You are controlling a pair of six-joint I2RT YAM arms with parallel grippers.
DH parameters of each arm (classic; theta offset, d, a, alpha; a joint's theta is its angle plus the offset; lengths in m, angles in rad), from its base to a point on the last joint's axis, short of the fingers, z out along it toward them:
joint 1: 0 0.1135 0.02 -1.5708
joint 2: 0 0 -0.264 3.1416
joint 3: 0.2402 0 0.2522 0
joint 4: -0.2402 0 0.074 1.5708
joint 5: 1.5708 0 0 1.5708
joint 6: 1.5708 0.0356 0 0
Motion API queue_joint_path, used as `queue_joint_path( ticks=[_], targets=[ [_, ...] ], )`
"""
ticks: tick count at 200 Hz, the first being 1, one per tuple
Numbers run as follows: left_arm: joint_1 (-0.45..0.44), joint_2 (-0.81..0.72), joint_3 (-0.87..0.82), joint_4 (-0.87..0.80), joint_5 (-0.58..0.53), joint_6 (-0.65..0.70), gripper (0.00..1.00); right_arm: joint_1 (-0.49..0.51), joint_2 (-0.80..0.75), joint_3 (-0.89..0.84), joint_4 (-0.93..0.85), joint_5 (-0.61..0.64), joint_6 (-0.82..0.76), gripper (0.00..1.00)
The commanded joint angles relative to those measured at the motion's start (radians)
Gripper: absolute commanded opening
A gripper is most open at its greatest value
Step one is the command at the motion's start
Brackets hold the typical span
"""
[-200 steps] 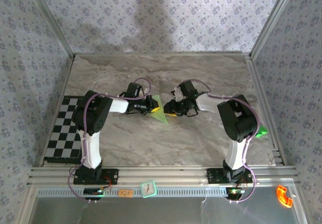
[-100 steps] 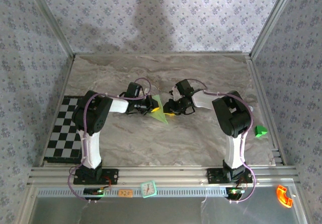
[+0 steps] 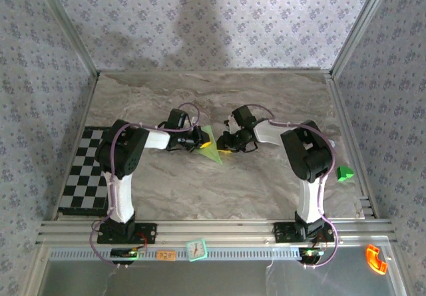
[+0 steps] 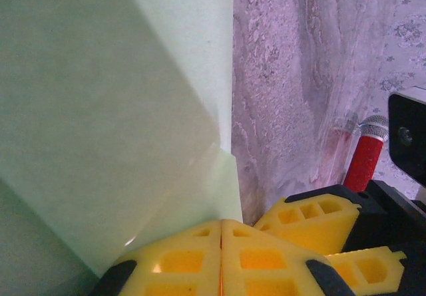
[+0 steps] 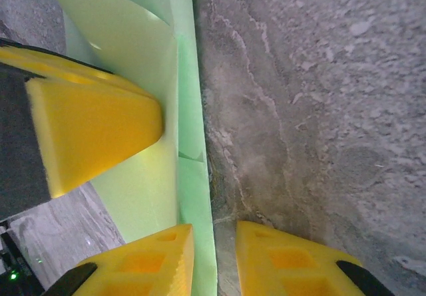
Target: Fold a paper plane with a square sheet of paper (pick it up from the middle)
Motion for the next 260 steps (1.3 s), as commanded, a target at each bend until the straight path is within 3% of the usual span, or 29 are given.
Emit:
queue_joint_path(
  ticks=[1, 22, 92, 260],
  targets=[
    [0.004, 0.003, 0.022, -0.017, 0.025, 0.020, 0.09, 0.017, -0.060, -0.039, -0.027, 0.084, -0.008, 0.28],
    [0.003, 0.002, 0.022, -0.017, 0.025, 0.021, 0.09, 0.015, -0.095, -0.027, -0.037, 0.109, -0.023, 0.31],
    [0.004, 0.000, 0.021, -0.017, 0.029, 0.021, 0.09, 0.026, -0.011, 0.048, -0.060, 0.012, -0.026, 0.34],
    [0.004, -0.072, 0.039, -0.036, 0.005, 0.012, 0.10, 0.057, 0.041, -0.023, -0.091, 0.099, -0.004, 0.22]
  ],
)
